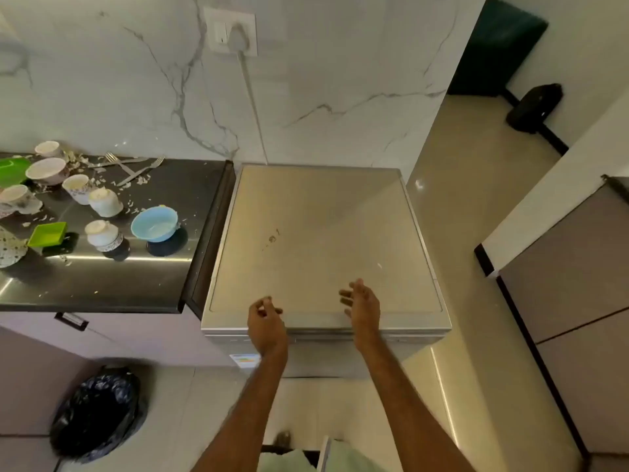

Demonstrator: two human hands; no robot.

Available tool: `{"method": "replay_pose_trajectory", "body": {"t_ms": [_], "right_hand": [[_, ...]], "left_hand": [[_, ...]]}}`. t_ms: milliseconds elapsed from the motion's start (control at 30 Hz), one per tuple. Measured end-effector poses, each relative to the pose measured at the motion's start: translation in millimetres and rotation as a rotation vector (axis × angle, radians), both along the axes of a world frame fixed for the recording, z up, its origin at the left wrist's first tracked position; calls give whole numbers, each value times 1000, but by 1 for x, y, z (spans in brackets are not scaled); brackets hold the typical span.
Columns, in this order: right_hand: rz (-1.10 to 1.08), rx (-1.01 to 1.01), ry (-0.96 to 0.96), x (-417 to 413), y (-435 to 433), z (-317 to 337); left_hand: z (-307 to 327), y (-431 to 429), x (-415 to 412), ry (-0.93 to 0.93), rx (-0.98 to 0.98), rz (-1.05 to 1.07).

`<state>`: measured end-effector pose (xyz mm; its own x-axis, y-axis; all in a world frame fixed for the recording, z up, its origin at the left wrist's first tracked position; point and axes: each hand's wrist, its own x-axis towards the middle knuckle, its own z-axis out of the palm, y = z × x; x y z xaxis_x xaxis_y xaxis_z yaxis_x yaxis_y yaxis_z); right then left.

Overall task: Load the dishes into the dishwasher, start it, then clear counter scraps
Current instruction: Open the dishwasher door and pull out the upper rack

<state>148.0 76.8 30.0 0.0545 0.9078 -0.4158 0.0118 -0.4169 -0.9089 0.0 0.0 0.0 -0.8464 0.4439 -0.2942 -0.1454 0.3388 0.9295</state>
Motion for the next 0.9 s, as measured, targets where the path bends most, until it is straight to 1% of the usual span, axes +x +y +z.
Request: {"method": "replay_pose_trajectory", "body": {"t_ms": [33,67,133,167,233,267,300,333,433,500,633,700,800,900], "right_hand": [[-71,-91,78,5,-14,-8],[-76,-204,121,9,-23,-20],[-51,-350,135,23,-40,-40],[-64,-390,174,27,-44,-47],[-87,-442,207,29,-40,-51],[-78,-466,187,27,-39,-51],[-83,-481,207,25,-40,-55],[-79,-486,204,22,-42,-59],[-89,-490,344,16,-49,-73],[-114,-487,425,13,-51,-75],[-240,-451,563,10,-51,-75],[-268,-446,575,9,-53,-78],[-307,-469,540,7,-53,-80],[-341,-454,539,5,-52,-83]], "left_hand": [[-10,-8,3,-90,-16,27],[-19,-13,7,-189,-27,49],[-30,-24,14,-412,-75,19],[-33,-28,16,-497,-106,-8],[-31,-28,21,-650,-159,-91],[-33,-29,24,-700,-174,-130],[-39,-29,31,-744,-173,-157],[-44,-27,37,-777,-156,-190],[-49,-19,58,-917,26,-211],[-51,-15,65,-966,126,-192],[-57,-13,64,-957,148,-159],[-55,-12,67,-918,120,-146],[-54,-11,71,-850,59,-117],[-59,-10,70,-835,60,-112]]}}
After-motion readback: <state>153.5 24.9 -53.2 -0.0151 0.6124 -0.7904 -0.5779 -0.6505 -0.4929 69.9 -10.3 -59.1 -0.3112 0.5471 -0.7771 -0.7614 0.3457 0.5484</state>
